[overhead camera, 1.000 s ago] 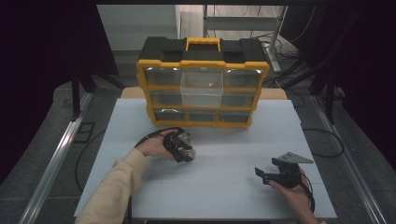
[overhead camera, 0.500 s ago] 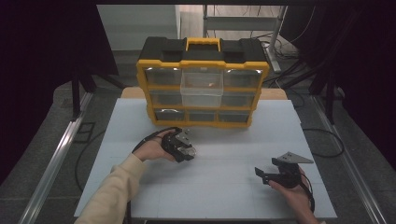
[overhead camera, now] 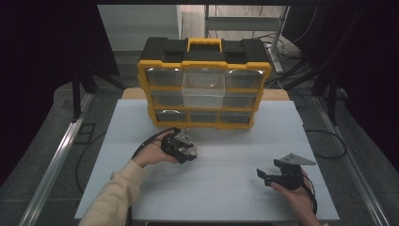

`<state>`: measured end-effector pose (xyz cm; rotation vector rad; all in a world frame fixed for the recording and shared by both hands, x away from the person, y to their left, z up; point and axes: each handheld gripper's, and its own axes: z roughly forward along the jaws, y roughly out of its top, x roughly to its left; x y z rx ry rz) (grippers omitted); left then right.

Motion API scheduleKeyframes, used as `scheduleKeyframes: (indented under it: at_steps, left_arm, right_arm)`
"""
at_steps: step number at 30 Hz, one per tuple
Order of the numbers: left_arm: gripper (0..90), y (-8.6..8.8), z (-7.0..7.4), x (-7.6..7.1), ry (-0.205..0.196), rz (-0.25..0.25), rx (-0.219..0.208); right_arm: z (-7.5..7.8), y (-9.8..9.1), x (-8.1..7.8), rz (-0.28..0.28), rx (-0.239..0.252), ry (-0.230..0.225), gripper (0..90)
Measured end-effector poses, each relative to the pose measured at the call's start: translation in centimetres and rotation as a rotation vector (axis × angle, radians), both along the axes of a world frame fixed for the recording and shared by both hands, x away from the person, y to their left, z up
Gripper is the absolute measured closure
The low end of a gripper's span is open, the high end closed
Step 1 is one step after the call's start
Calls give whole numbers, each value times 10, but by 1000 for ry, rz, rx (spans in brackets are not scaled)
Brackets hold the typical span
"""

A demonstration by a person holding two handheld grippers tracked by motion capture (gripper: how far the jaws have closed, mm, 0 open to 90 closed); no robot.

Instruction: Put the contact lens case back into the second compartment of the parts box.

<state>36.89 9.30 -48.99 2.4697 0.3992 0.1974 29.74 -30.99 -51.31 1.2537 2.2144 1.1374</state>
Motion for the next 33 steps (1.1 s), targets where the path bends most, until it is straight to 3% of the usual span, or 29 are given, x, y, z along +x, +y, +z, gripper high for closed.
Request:
scheduleKeyframes:
  at_steps: [11,19,33]
  left_arm:
    - [480,3,6,-8,-21,61,-44]
    - [480,-4,13,-16,-60,56,-73]
    - [480,-1,18,-23,-76,65,-117]
  right_arm:
    - [1,0,-1,2,2,-2,151]
    - [1,0,-1,3,-2,-4,152]
    - [1,-1,-2,6,6,-4,154]
